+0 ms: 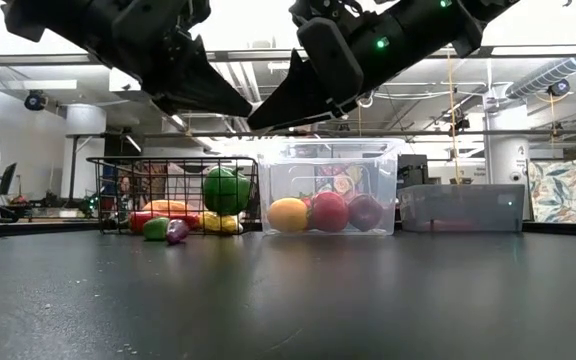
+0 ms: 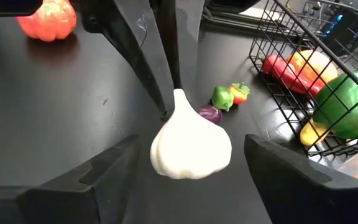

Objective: Sort produce into baskets
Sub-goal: Put the garlic into the black bin

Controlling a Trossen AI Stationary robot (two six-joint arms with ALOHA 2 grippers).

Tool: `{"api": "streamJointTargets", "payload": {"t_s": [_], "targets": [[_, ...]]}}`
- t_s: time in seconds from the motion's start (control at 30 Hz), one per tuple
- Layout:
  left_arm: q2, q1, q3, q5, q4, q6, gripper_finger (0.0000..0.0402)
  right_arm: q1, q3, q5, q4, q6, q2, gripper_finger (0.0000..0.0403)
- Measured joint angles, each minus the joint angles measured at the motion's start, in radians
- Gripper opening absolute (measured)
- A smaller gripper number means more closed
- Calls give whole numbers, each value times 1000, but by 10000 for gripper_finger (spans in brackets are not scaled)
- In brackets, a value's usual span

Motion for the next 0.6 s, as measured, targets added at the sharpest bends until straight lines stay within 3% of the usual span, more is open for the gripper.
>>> {"api": "streamJointTargets", "payload": {"t_s": [0.6], "targets": [[2,0,1,-29,-9,-51,12,0,1,0,5,8,-1,149]]}}
